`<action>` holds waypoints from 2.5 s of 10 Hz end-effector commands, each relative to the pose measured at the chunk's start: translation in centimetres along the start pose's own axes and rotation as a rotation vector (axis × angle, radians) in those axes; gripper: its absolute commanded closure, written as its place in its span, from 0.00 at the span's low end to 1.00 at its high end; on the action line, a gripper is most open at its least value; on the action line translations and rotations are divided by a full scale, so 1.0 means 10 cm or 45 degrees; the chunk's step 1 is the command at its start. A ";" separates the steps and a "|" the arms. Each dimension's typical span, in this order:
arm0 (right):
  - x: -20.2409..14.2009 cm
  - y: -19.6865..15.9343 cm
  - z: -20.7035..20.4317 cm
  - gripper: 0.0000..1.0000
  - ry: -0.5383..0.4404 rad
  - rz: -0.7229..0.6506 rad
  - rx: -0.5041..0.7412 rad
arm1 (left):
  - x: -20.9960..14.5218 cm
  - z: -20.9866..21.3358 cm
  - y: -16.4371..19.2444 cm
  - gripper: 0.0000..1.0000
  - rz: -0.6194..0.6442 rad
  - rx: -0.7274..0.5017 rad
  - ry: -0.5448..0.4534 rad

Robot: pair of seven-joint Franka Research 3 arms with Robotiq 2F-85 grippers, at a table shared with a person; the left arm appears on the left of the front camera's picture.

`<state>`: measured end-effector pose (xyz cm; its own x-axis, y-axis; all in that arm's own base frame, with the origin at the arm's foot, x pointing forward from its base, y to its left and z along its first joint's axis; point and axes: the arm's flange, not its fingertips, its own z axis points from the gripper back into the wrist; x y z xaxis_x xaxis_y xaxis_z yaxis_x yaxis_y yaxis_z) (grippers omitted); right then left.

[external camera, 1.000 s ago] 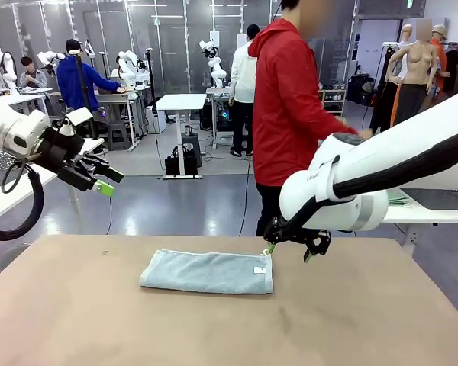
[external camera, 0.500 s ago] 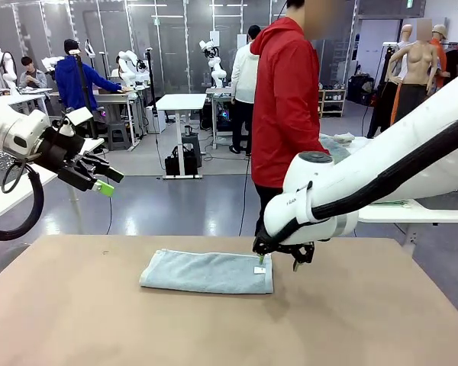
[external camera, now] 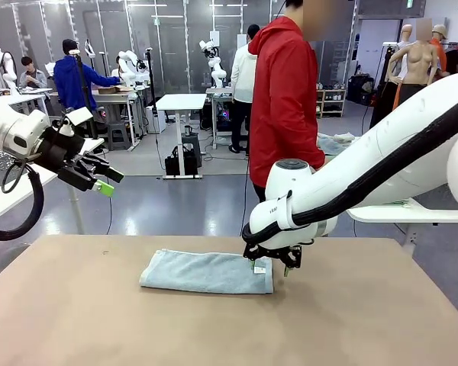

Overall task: Fold the towels and place them in the basket.
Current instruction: When a person lays out a Towel with hook on the table, fold it in half twice.

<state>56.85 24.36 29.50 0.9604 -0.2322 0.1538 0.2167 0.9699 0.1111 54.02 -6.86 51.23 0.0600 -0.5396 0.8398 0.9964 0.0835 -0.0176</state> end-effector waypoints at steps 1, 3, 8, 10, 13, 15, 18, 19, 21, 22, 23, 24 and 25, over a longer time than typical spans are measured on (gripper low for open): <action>0.04 0.11 -0.05 0.00 -0.002 -0.038 -0.053 | 0.00 0.00 0.01 0.00 -0.001 0.011 0.003; 0.03 0.14 -0.09 0.20 0.012 -0.030 -0.069 | 0.00 0.00 0.01 0.00 -0.001 0.011 0.003; 0.02 0.20 -0.15 0.39 0.024 -0.005 -0.096 | 0.00 0.00 0.01 0.00 -0.001 0.011 0.003; 0.02 0.22 -0.16 0.39 0.028 -0.002 -0.102 | 0.00 0.00 0.01 0.00 -0.001 0.011 0.003; 0.02 0.23 -0.19 0.39 0.032 0.002 -0.096 | 0.00 0.00 0.01 0.00 -0.001 0.011 0.003; 0.03 0.25 -0.18 0.59 0.023 0.009 -0.102 | 0.00 0.00 0.01 0.00 -0.001 0.011 0.003; 0.03 0.25 -0.18 0.74 0.028 0.006 -0.104 | 0.00 0.00 0.01 0.00 -0.001 0.011 0.003; 0.03 0.24 -0.19 0.79 0.031 0.005 -0.106 | 0.00 0.00 0.01 0.00 -0.001 0.011 0.003; 0.03 0.20 -0.19 0.99 0.038 -0.002 -0.111 | 0.00 0.00 0.01 0.00 -0.001 0.011 0.003; 0.03 0.18 -0.19 1.00 0.039 -0.010 -0.120 | 0.00 0.00 0.01 0.00 -0.001 0.011 0.003; 0.04 0.15 -0.19 1.00 0.039 -0.017 -0.119 | 0.00 0.00 0.01 0.00 -0.001 0.011 0.003; 0.05 0.06 -0.16 1.00 0.032 -0.005 -0.116 | 0.00 0.00 0.01 0.00 -0.001 0.011 0.003; 0.06 -0.03 -0.10 1.00 0.033 0.071 -0.100 | 0.00 0.00 0.01 0.00 -0.001 0.011 0.003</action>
<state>57.99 25.74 29.43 0.9698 -0.2057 0.1307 0.1985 0.9779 0.0664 54.02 -6.86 51.23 0.0600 -0.5396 0.8398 0.9964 0.0835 -0.0176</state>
